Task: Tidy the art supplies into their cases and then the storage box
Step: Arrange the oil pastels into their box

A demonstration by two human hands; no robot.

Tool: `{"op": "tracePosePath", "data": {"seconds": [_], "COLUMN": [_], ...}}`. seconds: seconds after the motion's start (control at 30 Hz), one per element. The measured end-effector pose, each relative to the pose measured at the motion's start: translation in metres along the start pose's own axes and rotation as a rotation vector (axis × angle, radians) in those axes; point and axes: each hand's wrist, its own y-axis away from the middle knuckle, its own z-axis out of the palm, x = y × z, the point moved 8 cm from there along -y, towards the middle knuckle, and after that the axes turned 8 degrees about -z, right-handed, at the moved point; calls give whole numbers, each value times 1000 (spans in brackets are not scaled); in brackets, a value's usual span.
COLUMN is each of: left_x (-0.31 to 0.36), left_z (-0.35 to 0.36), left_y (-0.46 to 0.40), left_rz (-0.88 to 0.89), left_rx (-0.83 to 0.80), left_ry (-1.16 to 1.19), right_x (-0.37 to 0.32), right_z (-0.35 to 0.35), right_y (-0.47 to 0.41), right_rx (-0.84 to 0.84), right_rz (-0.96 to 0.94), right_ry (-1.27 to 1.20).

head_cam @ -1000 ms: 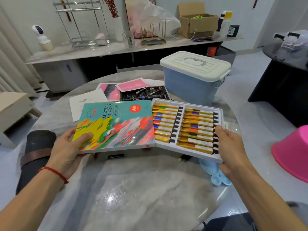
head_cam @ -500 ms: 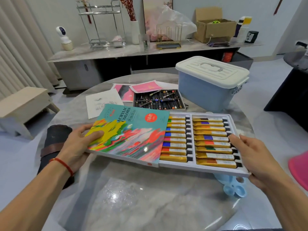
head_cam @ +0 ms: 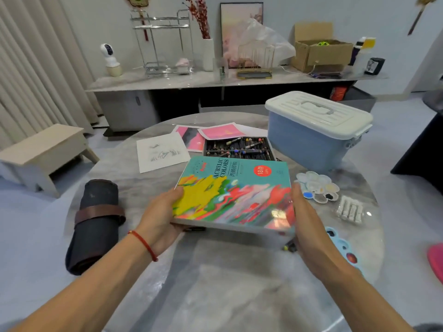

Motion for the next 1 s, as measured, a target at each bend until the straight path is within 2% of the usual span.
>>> {"op": "tracePosePath", "data": {"seconds": [0.1,0.2,0.3,0.43,0.5,0.57,0.67,0.7,0.77,0.83,0.9,0.97,1.0], "left_x": [28,61,78,88,91,96,101,101,97,102,112,114,107], "left_z": [-18,-28,-34,-62,-85,-99,-79,-81,-91,-89,-66,-20,6], "left_y": [-10,-24,-43,-92,-145,-165,-128,-130,-132,-115,-101,-111,-122], "left_rz": [13,80,60,59,122,197,216,163,100,180,273,449,451], "left_rx": [81,71,64,204,243,340,398,441,598,760,932,772,636], "left_ry": [168,344,429,418,455,534,626,578,304,51,-362,-651,-728], "right_x": [-16,-20,-28,-41,-39,-32,-11,-4,4,5,3,13,21], "right_z": [22,43,65,87,91,91,80,74,58,44,32,21,17], "right_y": [-10,-21,-36,-64,-74,-87,-116,-128,-153,-180,-200,-217,-222], "right_rx": [-36,-91,-203,-353,-393,-376,-320,-281,-158,-33,59,101,105], "right_rz": [-26,-1,29,-76,-129,-194,-230,-229,-241,-248,-195,-75,-24], "right_ry": [10,94,216,521,651,789,993,1038,1096,1151,1235,1243,1221]}}
